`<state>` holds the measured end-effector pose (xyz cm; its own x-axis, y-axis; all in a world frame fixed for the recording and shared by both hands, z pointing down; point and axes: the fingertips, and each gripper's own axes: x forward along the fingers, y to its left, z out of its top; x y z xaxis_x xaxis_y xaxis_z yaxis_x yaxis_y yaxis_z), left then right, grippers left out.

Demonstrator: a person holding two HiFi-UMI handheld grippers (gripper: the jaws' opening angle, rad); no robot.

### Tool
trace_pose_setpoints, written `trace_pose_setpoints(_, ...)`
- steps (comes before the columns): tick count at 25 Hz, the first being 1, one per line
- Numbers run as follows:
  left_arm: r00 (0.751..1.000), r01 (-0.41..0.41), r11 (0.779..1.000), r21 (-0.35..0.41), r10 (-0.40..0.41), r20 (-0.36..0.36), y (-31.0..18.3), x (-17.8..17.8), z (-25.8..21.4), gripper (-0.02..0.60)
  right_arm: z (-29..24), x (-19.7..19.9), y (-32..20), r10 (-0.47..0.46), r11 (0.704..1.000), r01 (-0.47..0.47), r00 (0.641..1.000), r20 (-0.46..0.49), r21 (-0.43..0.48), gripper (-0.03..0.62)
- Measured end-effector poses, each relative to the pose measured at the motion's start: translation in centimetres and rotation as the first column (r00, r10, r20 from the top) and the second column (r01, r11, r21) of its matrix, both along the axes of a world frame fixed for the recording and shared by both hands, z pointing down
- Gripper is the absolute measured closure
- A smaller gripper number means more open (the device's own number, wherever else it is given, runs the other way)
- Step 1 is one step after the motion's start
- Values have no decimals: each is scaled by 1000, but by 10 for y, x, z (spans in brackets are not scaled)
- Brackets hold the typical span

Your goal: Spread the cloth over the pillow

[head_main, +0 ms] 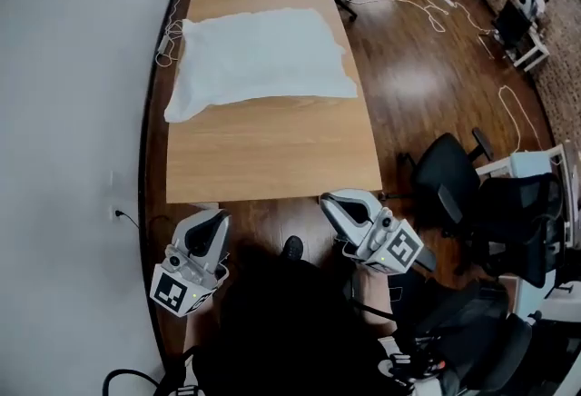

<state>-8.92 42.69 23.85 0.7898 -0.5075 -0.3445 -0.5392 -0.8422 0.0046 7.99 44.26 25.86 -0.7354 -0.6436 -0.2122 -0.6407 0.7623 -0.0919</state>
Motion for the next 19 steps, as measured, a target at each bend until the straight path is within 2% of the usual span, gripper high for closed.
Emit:
trace_pose_setpoints(7, 998, -35, 998, -44, 37, 43, 18, 17, 14, 578, 8, 2, 1, -39, 999, 39, 999, 0, -24, 592)
trace_pose_setpoints(19, 999, -35, 994, -106, 38, 30, 24, 26, 26, 578, 22, 2, 5, -76, 994, 76, 997, 1, -72, 592)
